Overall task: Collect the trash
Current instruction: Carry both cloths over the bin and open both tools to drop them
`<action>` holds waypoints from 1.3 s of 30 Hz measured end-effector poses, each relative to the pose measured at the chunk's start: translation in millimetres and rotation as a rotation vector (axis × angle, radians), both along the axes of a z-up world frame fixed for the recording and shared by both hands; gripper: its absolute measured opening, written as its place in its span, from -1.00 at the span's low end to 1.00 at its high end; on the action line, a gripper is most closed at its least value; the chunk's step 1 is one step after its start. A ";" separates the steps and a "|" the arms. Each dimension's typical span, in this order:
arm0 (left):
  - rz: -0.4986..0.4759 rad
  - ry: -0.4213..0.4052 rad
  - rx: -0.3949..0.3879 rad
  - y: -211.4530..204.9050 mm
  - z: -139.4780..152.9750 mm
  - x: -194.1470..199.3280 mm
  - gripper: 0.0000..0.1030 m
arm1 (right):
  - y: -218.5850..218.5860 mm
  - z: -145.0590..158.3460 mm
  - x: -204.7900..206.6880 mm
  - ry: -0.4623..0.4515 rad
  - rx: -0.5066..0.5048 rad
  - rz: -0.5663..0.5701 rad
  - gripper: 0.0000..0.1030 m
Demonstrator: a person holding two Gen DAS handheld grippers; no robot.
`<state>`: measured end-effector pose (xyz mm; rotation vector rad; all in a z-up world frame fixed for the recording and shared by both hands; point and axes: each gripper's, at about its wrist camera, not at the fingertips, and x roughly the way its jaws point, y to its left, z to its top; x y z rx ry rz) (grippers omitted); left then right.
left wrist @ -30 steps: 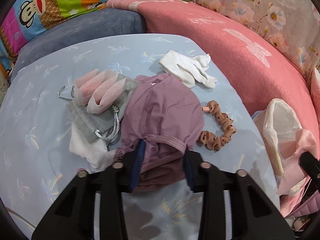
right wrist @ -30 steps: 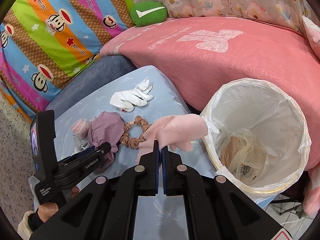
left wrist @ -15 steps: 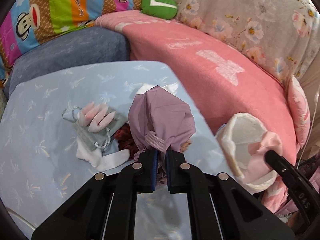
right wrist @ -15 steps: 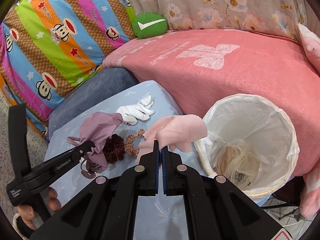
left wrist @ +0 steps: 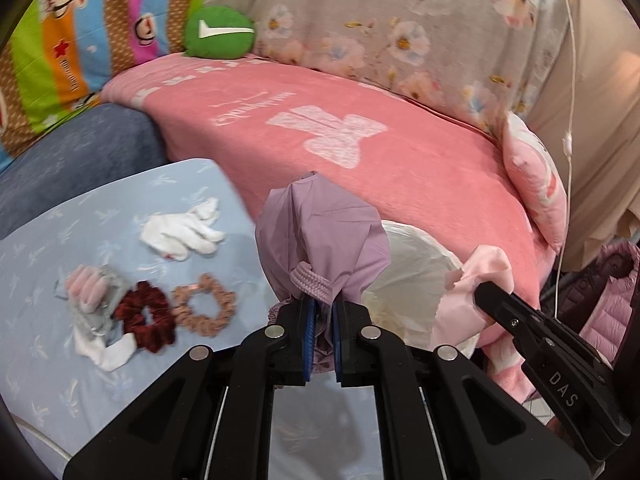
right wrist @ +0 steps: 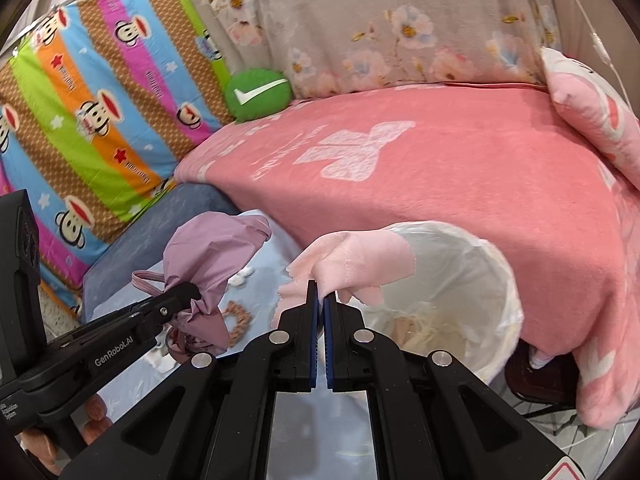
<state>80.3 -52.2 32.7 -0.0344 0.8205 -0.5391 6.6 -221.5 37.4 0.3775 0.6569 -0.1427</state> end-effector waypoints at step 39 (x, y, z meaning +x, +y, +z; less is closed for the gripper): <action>-0.044 -0.035 0.025 -52.6 -1.7 3.3 0.18 | -49.7 2.4 4.0 -0.011 -0.014 -0.093 -0.72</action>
